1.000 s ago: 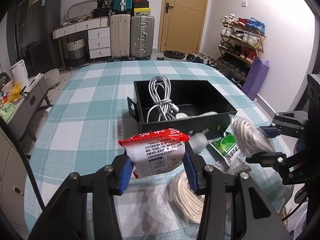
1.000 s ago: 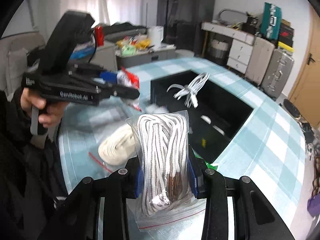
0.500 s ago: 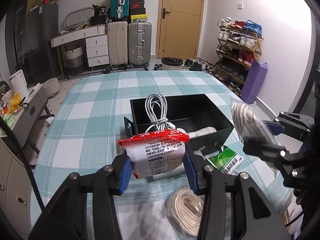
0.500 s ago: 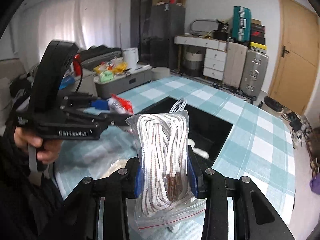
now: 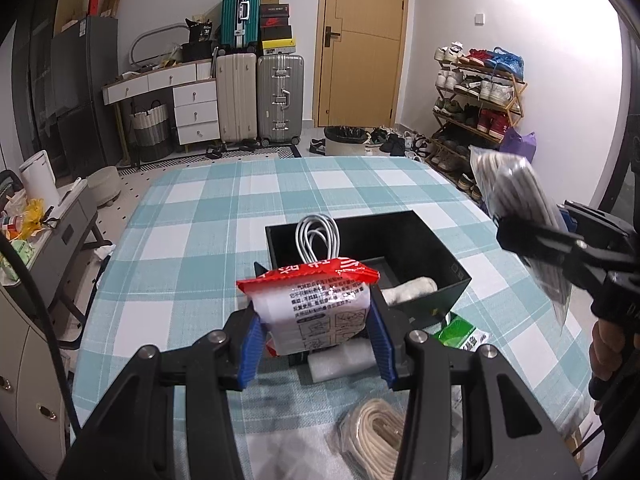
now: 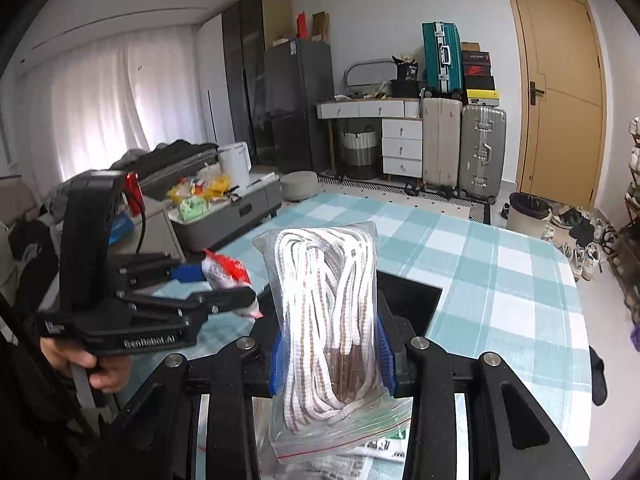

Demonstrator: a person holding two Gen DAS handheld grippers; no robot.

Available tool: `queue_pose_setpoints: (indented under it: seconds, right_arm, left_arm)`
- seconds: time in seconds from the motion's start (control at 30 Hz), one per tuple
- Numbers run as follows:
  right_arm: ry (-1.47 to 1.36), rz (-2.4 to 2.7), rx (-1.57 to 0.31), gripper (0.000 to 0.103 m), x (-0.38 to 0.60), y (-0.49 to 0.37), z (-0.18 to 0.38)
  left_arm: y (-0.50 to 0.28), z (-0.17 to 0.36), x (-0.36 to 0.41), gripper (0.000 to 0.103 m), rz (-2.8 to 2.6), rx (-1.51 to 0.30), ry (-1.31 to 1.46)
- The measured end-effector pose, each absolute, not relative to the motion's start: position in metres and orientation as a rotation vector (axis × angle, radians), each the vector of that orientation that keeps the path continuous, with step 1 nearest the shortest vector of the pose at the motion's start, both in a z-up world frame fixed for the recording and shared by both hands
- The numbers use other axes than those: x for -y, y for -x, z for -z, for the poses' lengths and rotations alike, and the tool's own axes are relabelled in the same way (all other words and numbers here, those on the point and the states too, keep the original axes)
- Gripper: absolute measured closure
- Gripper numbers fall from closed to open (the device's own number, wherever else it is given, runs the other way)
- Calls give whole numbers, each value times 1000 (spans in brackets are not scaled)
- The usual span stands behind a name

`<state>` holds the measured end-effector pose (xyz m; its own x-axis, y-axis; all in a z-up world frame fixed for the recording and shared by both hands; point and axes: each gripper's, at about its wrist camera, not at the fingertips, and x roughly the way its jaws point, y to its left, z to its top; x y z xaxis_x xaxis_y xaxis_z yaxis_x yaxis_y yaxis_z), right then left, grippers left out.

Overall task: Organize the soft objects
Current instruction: 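Carry the packet and bagged rope over the black box with both grippers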

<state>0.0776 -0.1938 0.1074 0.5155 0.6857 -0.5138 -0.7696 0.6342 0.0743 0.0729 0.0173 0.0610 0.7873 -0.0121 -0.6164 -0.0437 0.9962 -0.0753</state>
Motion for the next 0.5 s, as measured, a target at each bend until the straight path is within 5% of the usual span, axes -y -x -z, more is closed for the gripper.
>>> queue_pose_setpoints:
  seconds: [0.5]
  right_arm:
    - [86,-869,-568,67,180,-117,-96]
  left_arm:
    - [-108,-54,-19,58,-10,-678,103]
